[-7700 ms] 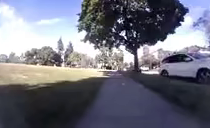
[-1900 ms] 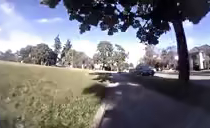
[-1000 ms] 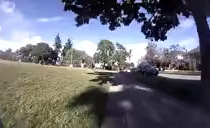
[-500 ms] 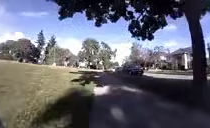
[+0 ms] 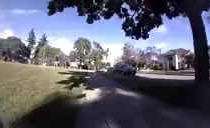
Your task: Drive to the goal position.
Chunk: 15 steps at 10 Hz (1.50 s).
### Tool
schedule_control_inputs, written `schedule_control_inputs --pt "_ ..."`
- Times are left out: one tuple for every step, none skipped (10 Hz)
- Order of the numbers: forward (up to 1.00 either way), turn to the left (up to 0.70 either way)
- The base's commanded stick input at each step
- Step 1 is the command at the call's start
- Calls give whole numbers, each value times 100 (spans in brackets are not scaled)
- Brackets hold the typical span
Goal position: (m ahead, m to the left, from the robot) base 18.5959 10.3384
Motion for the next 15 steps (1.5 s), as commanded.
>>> schedule_control_inputs --pt "100 -1" --pt "100 -1" --pt "100 -1" --pt "100 -1" --pt "100 -1" --pt "100 -1" --pt "100 2" --pt "100 5" --pt "100 6" --pt "100 6" --pt "100 4" --pt "100 3" --pt "100 5" --pt "100 17" --pt "100 27"
